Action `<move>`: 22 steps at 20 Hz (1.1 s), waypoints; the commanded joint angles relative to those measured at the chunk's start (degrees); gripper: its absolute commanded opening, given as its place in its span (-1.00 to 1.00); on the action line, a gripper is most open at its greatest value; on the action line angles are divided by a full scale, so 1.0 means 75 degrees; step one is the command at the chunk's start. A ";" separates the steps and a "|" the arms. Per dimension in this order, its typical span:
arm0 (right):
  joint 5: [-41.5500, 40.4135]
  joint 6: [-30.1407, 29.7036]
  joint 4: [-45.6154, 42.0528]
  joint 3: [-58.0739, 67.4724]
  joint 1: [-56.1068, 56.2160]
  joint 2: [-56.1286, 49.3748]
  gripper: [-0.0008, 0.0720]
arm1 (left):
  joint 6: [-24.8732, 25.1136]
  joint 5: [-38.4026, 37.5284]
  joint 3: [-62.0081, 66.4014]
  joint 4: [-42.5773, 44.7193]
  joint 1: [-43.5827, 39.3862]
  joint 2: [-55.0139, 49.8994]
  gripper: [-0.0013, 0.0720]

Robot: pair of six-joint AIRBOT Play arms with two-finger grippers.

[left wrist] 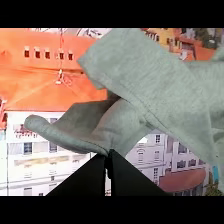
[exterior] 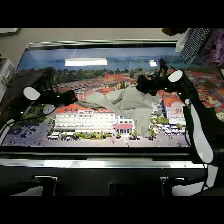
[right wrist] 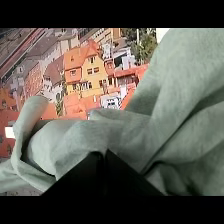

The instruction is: Fold the clothes and pants, and hang the long-sleeved shirts on hangers.

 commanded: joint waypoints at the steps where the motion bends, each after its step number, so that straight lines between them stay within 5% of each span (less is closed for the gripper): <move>1: -0.0146 0.0000 0.0565 0.0012 -0.0009 -0.0513 -0.70 | 0.0012 0.0160 -0.0117 0.0000 -0.0023 -0.0382 -0.91; 2: 0.0012 -0.0006 0.0560 0.0012 -0.0085 -0.0434 -0.69 | 0.0015 0.0154 -0.0117 0.0000 -0.0023 -0.0370 -0.91; 5: 0.1026 -0.0041 0.0539 0.0012 -0.0877 0.0079 0.37 | 0.0012 0.0131 -0.0117 0.0000 -0.0023 -0.0341 -0.91; 6: 0.1478 -0.0152 0.0458 0.0012 -0.1311 0.0309 0.51 | 0.0012 0.0079 -0.0117 0.0000 -0.0023 -0.0341 -0.91; 13: 0.4357 -0.1492 -0.0326 -0.0845 -0.3835 0.0997 0.54 | 0.0012 -0.0082 -0.0117 0.0003 -0.0023 -0.0341 -0.91; 22: 0.2040 -0.2116 0.0047 -0.3069 -0.2238 0.0956 0.51 | 0.0015 -0.0070 -0.0117 0.0006 -0.0023 -0.0356 -0.91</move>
